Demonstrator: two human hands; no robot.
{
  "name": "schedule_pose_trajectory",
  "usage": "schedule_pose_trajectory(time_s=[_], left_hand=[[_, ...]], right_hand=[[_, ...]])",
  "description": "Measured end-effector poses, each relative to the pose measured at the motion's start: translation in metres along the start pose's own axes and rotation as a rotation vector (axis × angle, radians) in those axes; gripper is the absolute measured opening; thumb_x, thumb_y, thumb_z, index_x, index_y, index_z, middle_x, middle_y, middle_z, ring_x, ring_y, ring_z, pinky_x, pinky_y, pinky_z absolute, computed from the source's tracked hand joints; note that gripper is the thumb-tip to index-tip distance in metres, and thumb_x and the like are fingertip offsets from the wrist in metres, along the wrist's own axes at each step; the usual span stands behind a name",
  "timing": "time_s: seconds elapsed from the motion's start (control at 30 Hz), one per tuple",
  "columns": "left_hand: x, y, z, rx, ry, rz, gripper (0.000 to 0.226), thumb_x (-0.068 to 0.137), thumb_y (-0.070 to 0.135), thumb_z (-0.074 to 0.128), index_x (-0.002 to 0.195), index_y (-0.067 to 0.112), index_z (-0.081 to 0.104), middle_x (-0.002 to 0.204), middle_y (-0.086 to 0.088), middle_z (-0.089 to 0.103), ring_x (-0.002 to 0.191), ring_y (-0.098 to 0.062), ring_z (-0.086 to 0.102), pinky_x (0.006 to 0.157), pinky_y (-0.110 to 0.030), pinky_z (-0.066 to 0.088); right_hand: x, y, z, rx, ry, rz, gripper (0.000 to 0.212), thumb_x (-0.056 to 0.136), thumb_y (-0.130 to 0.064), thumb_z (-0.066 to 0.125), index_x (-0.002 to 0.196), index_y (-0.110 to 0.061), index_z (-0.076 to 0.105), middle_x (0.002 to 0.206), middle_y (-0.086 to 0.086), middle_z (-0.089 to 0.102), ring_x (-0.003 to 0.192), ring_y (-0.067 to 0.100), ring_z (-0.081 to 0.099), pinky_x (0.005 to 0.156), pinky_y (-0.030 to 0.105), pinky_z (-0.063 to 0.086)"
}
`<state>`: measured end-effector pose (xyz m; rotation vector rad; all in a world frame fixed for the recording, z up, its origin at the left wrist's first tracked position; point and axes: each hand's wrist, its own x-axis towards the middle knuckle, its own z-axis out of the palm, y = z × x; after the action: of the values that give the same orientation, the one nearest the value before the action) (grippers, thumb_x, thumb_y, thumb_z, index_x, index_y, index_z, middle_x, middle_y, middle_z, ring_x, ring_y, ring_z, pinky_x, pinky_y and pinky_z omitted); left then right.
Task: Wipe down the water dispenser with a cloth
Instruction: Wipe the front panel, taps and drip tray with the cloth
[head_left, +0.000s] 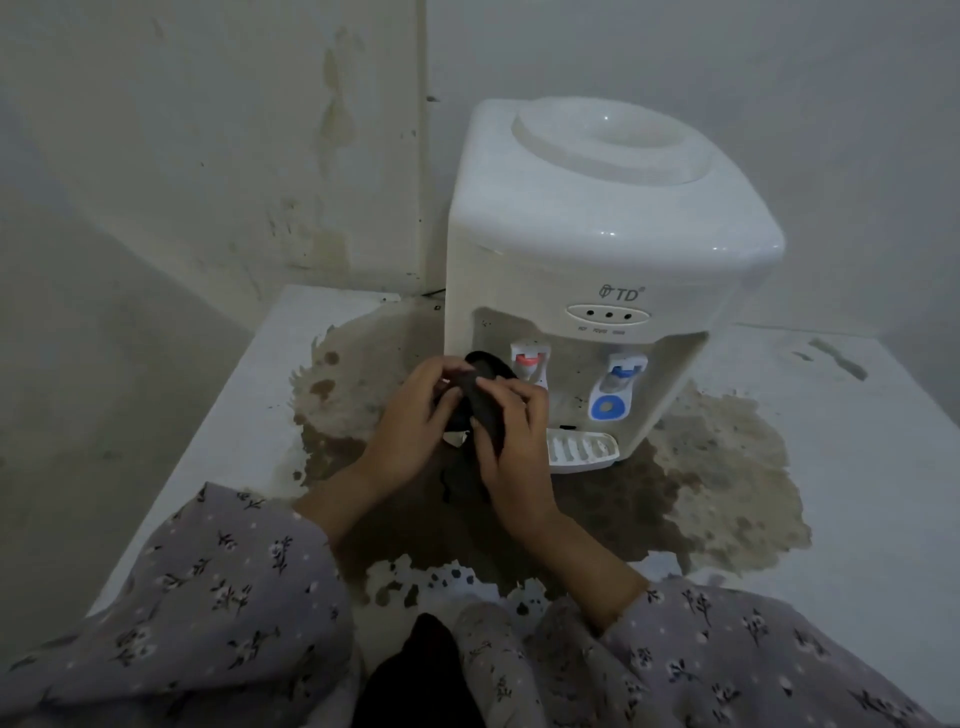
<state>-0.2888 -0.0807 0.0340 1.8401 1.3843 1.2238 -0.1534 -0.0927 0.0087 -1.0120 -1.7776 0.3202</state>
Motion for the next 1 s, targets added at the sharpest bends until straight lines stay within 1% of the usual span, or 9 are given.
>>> schedule_pose_trajectory(time_s=[0.1, 0.23, 0.3, 0.4, 0.53, 0.67, 0.77, 0.87, 1.0], left_hand=[[0.006, 0.016, 0.002, -0.132, 0.010, -0.071, 0.023, 0.097, 0.007, 0.042, 0.108, 0.024, 0.052, 0.105, 0.013, 0.057, 0.097, 0.001, 0.056, 0.077, -0.007, 0.045], [0.010, 0.027, 0.005, -0.256, 0.015, -0.143, 0.022, 0.097, 0.005, 0.043, 0.106, 0.020, 0.055, 0.100, 0.014, 0.059, 0.088, 0.010, 0.057, 0.067, -0.006, 0.045], [0.013, 0.031, 0.005, -0.287, 0.015, -0.164, 0.020, 0.095, 0.003, 0.045, 0.105, 0.016, 0.055, 0.096, 0.011, 0.059, 0.081, 0.013, 0.057, 0.065, -0.006, 0.045], [0.017, 0.034, -0.001, -0.313, 0.028, -0.185, 0.015, 0.091, 0.005, 0.054, 0.098, 0.018, 0.054, 0.093, 0.007, 0.061, 0.083, 0.005, 0.059, 0.068, -0.007, 0.045], [0.021, 0.037, -0.009, -0.182, 0.051, -0.103, 0.011, 0.089, 0.012, 0.060, 0.095, 0.020, 0.056, 0.095, 0.008, 0.061, 0.084, 0.007, 0.057, 0.073, -0.007, 0.044], [0.026, 0.037, -0.016, -0.057, 0.225, -0.001, 0.008, 0.088, 0.015, 0.061, 0.095, 0.016, 0.058, 0.094, 0.011, 0.054, 0.084, 0.009, 0.052, 0.074, -0.005, 0.040], [0.032, 0.037, -0.020, -0.029, 0.316, 0.009, 0.012, 0.087, 0.017, 0.063, 0.098, 0.017, 0.057, 0.094, 0.013, 0.049, 0.087, -0.001, 0.052, 0.075, -0.009, 0.041], [0.036, 0.042, -0.021, 0.044, 0.349, 0.076, 0.014, 0.088, 0.022, 0.062, 0.101, 0.021, 0.054, 0.101, 0.006, 0.048, 0.095, -0.008, 0.049, 0.080, -0.012, 0.039], [0.039, 0.054, -0.021, 0.141, 0.419, 0.207, 0.014, 0.092, 0.020, 0.056, 0.106, 0.019, 0.055, 0.108, 0.005, 0.048, 0.103, -0.008, 0.044, 0.086, -0.009, 0.034]], right_hand=[[0.001, -0.006, 0.001, 0.018, 0.077, 0.163, 0.047, 0.084, -0.030, 0.060, 0.126, -0.026, 0.037, 0.123, -0.002, 0.030, 0.116, 0.008, 0.036, 0.101, 0.014, 0.033], [0.005, -0.008, 0.001, -0.007, 0.084, 0.230, 0.061, 0.078, -0.025, 0.073, 0.126, -0.026, 0.035, 0.125, 0.004, 0.031, 0.113, 0.006, 0.035, 0.098, 0.009, 0.033], [0.013, -0.011, 0.001, 0.045, 0.059, 0.285, 0.057, 0.079, -0.020, 0.073, 0.125, -0.020, 0.038, 0.124, 0.001, 0.037, 0.111, 0.004, 0.039, 0.097, 0.011, 0.036], [0.026, -0.016, -0.003, 0.145, 0.065, 0.334, 0.048, 0.081, -0.012, 0.069, 0.116, -0.025, 0.039, 0.115, -0.005, 0.047, 0.106, 0.005, 0.049, 0.092, 0.012, 0.040], [0.036, -0.020, -0.008, 0.195, 0.176, 0.354, 0.042, 0.082, -0.005, 0.066, 0.111, -0.020, 0.040, 0.108, -0.008, 0.046, 0.096, -0.014, 0.046, 0.081, 0.000, 0.036], [0.046, -0.021, -0.007, 0.214, 0.319, 0.406, 0.038, 0.081, -0.005, 0.068, 0.112, -0.008, 0.046, 0.106, -0.004, 0.048, 0.094, -0.008, 0.048, 0.082, 0.001, 0.037], [0.048, -0.024, -0.009, 0.211, 0.346, 0.335, 0.036, 0.081, -0.007, 0.069, 0.109, -0.013, 0.046, 0.104, -0.008, 0.049, 0.096, -0.006, 0.049, 0.086, 0.004, 0.038], [0.042, -0.032, -0.011, 0.139, 0.306, 0.130, 0.036, 0.079, -0.016, 0.066, 0.107, -0.022, 0.044, 0.103, -0.019, 0.046, 0.097, -0.008, 0.047, 0.088, 0.007, 0.040], [0.051, -0.040, -0.013, -0.090, 0.336, -0.228, 0.031, 0.079, -0.016, 0.058, 0.105, -0.016, 0.043, 0.108, 0.002, 0.044, 0.099, 0.016, 0.047, 0.086, 0.016, 0.038]])
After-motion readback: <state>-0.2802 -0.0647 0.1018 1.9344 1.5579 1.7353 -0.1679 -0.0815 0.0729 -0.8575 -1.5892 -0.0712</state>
